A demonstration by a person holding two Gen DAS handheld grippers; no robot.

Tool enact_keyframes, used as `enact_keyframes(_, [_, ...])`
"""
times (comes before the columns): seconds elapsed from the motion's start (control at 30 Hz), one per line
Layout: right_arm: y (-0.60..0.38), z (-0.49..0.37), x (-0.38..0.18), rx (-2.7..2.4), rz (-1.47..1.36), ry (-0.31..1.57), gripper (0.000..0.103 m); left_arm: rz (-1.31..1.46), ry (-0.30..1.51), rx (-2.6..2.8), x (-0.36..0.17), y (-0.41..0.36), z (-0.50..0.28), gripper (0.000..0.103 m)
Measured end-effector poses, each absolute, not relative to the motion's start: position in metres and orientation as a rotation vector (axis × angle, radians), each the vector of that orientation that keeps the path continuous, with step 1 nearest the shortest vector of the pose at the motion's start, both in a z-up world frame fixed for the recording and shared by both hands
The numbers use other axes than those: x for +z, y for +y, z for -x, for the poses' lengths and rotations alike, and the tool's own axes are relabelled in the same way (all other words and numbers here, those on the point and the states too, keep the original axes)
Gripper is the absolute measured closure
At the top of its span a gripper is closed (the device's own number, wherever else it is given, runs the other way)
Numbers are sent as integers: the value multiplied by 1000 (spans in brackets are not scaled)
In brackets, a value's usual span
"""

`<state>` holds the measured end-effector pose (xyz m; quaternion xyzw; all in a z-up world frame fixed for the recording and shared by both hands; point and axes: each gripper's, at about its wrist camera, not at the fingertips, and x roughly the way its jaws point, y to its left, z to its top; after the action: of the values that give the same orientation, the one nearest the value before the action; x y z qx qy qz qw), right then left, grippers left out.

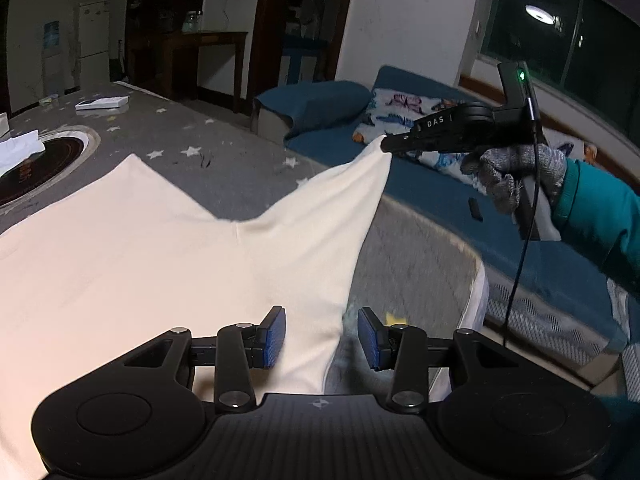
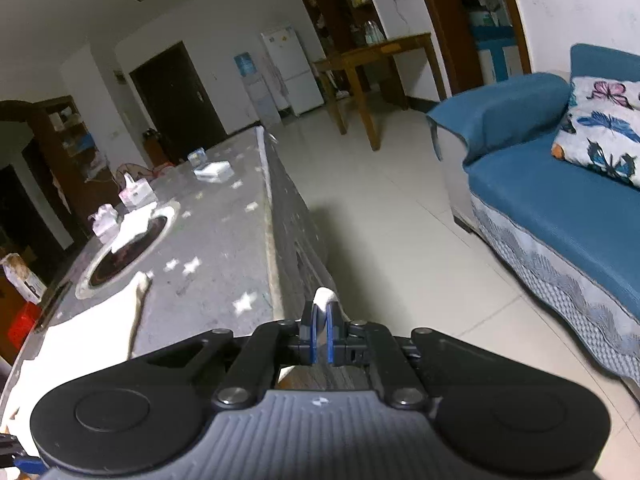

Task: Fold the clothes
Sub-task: 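Lift the sleeve with the right gripper and fold it across the body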

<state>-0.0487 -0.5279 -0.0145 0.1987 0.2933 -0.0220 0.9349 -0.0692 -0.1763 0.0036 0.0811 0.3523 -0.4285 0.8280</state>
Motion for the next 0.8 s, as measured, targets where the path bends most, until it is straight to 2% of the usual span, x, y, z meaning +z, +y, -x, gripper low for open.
enact_keyframes(0.23, [-500, 42, 31, 97, -388, 545, 99, -143, 752, -884, 4, -167, 70, 57])
enact_keyframes(0.5, [-408, 32, 78, 403, -279, 509, 99, -43, 704, -679, 19, -96, 72, 54])
enact_keyframes(0.8, [-279, 25, 69, 725, -185, 613, 99, 96, 667, -450, 22, -16, 89, 53])
